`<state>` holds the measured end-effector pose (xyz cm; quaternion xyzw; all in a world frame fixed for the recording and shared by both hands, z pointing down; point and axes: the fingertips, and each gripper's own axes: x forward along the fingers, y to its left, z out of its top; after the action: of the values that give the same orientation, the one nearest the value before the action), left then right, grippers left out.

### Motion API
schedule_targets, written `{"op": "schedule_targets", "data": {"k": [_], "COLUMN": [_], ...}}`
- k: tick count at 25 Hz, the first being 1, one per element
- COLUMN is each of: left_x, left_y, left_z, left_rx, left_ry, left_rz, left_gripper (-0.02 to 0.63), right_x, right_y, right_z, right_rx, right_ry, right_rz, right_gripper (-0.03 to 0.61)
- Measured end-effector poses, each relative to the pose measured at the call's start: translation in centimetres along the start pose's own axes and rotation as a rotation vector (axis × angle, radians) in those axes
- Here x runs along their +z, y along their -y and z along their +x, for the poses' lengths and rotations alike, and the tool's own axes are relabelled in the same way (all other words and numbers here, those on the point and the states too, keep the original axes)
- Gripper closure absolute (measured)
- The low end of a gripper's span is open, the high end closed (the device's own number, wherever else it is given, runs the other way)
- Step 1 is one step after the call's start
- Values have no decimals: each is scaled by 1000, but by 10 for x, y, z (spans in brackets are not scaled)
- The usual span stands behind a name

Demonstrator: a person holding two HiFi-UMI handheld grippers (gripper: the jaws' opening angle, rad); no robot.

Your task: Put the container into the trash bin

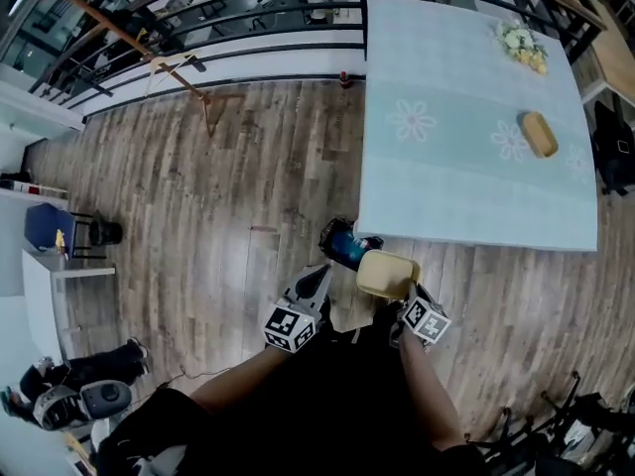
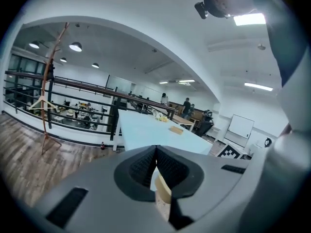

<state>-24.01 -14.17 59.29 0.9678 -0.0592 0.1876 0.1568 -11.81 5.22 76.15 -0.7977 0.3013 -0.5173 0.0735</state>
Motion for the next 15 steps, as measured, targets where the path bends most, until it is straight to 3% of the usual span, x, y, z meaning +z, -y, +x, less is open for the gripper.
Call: {"op": "schedule_targets", "data": {"k": [3, 9, 12, 15], "left_x": [-3, 5, -12, -32], "left_y": [-33, -62, -74, -72], "left_z": [-21, -25, -29, -25], "left_rx": [-97, -267, -306, -330], "left_ry": [-35, -77, -125, -150], "left_rz": [38, 115, 118, 90], "left_gripper": [600, 600, 600, 600], "right_x": [-30, -69, -102, -112], "right_y": [-26, -65, -82, -80], "right_z": [6, 35, 68, 95], "right_rx": [-67, -165, -165, -173], "right_ry": [38, 45, 23, 17], "right_rz": [71, 42, 92, 103], "right_gripper": [535, 535, 535, 535]}}
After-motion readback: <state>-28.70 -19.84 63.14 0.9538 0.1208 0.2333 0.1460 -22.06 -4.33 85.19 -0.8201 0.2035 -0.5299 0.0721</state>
